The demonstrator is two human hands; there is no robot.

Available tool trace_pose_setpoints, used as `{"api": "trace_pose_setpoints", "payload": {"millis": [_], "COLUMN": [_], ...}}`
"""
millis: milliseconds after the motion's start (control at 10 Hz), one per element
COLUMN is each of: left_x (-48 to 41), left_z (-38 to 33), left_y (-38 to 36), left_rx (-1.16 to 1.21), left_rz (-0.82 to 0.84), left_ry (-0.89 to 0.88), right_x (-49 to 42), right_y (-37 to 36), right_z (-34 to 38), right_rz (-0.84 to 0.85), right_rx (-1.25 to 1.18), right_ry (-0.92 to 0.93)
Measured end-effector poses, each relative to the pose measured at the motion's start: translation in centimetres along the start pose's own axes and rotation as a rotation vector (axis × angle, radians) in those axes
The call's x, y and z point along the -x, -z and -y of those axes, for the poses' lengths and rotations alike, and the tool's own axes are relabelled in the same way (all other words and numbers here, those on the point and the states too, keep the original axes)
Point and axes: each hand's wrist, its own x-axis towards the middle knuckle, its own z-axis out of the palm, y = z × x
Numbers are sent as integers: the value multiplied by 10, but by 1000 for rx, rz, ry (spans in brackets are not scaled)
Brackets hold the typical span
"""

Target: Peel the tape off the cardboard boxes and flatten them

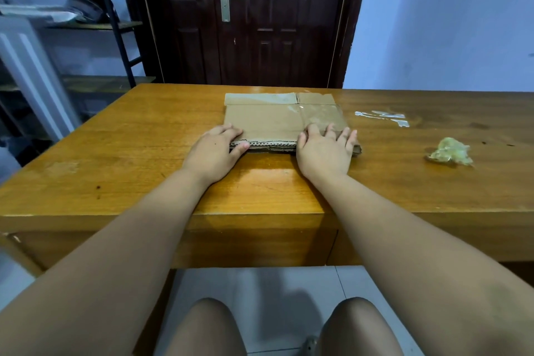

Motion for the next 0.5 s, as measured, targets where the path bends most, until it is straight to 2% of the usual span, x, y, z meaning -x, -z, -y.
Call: {"api": "trace_pose_setpoints", "payload": {"millis": [100,200,400,500], "left_x": [3,7,13,14], "left_z": [-4,-8,-17,-27], "left_y": [1,3,7,10], "left_rx": [-28,-82,-267,-337], "left_rz": [-13,-49,-200,-232], "left_ry": [-14,-37,-153,-167], "right_x": [0,3,17,21], "right_y": [-1,1,3,7], "right_z": [-3,-5,-1,3], "right_rz": [-15,-131,-369,-328], "right_rx": [-49,-121,-207,-215], "right_ry": [4,71,390,467]}}
